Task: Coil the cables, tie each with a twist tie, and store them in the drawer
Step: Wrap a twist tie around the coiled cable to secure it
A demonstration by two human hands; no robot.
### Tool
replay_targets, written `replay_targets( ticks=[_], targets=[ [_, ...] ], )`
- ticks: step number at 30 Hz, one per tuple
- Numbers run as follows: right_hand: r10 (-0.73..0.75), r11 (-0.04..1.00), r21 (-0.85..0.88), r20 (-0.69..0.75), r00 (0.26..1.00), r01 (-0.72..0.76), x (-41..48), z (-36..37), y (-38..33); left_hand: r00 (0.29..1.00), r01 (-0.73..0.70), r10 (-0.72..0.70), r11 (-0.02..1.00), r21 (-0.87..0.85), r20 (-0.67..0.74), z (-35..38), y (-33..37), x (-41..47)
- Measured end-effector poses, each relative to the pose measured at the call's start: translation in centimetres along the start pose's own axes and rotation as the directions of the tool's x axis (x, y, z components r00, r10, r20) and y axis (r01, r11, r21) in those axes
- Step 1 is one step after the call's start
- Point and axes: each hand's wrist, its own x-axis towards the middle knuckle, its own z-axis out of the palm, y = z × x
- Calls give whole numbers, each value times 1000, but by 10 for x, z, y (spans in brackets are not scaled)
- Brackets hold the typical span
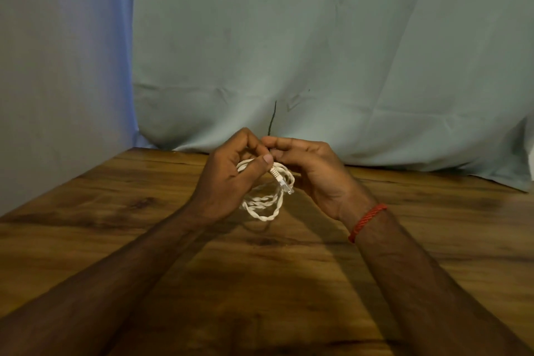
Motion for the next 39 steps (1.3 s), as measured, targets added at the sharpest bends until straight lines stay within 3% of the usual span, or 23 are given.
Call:
replay_targets(
  ticks=[9,14,19,27,39],
  targets=[
    [-240,953,-206,-68,968,222,3,-3,15,999,51,-52,993,-103,-12,3,1,-1],
    [-350,856,-418,-35,936,304,7,-6,22,995,66,-73,991,-114,-62,5,1,-1],
    [-375,779,-552,-29,927,298,13,-6,24,992,45,-52,997,-57,-118,1,-1,3],
    [-273,819,-498,99,957,285,8,-4,26,996,25,-23,999,25,-89,-1,-5,1],
    [-107,949,-294,32,994,112,6,-2,25,997,63,-73,972,226,37,-12,-16,7]
  ],
)
